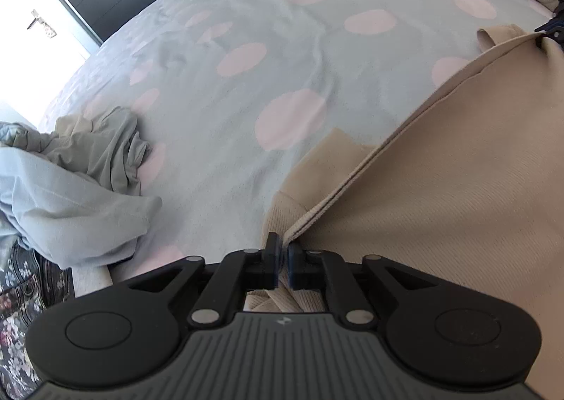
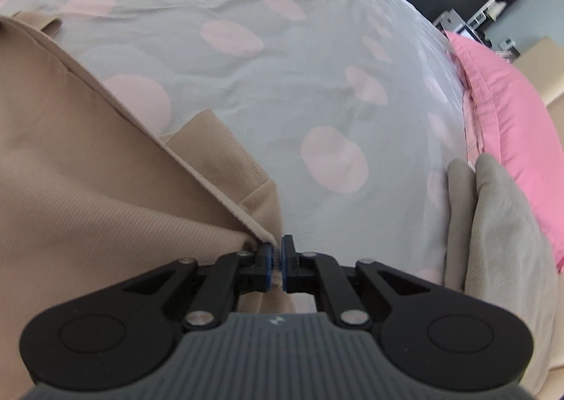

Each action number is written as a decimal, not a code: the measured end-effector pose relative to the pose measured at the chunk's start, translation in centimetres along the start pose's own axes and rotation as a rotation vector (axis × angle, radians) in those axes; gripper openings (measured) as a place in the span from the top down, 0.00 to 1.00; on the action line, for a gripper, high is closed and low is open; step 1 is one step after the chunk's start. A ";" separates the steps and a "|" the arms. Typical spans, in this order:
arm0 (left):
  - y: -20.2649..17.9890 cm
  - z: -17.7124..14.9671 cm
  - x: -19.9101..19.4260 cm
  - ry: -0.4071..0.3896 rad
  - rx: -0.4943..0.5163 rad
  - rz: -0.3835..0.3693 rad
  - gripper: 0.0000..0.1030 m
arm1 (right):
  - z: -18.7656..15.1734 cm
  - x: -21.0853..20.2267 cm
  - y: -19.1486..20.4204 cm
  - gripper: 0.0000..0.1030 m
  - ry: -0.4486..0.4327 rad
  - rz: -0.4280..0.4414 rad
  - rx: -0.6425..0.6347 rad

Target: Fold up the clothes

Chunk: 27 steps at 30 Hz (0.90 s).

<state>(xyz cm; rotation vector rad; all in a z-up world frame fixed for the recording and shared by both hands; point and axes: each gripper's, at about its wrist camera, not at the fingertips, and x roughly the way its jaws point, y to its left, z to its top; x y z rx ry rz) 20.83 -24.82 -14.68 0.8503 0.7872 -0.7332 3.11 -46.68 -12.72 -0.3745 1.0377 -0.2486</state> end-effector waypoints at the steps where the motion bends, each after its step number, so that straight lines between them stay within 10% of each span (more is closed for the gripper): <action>1: 0.1 0.0 -0.5 -0.009 -0.011 0.028 0.81 | 0.0 -0.1 -0.2 0.76 -0.003 -0.004 0.017; 5: 1.1 0.1 -3.1 -0.061 -0.086 0.118 0.56 | -0.1 -0.7 -0.9 0.69 -0.016 -0.019 0.084; 8: 1.8 0.0 -5.7 -0.105 -0.156 0.096 0.56 | -0.5 -2.4 -1.6 0.67 -0.052 -0.013 0.146; 15: -2.9 -1.3 -10.6 -0.172 -0.148 -0.114 0.85 | -3.0 -7.9 0.0 0.69 -0.181 0.173 0.266; 20: -7.8 -1.9 -9.9 -0.146 -0.181 -0.299 0.88 | -4.1 -7.7 4.1 0.84 -0.141 0.424 0.337; 27: -8.2 -1.4 -4.4 -0.091 -0.361 -0.345 0.91 | -4.0 -4.1 8.2 0.89 -0.095 0.434 0.355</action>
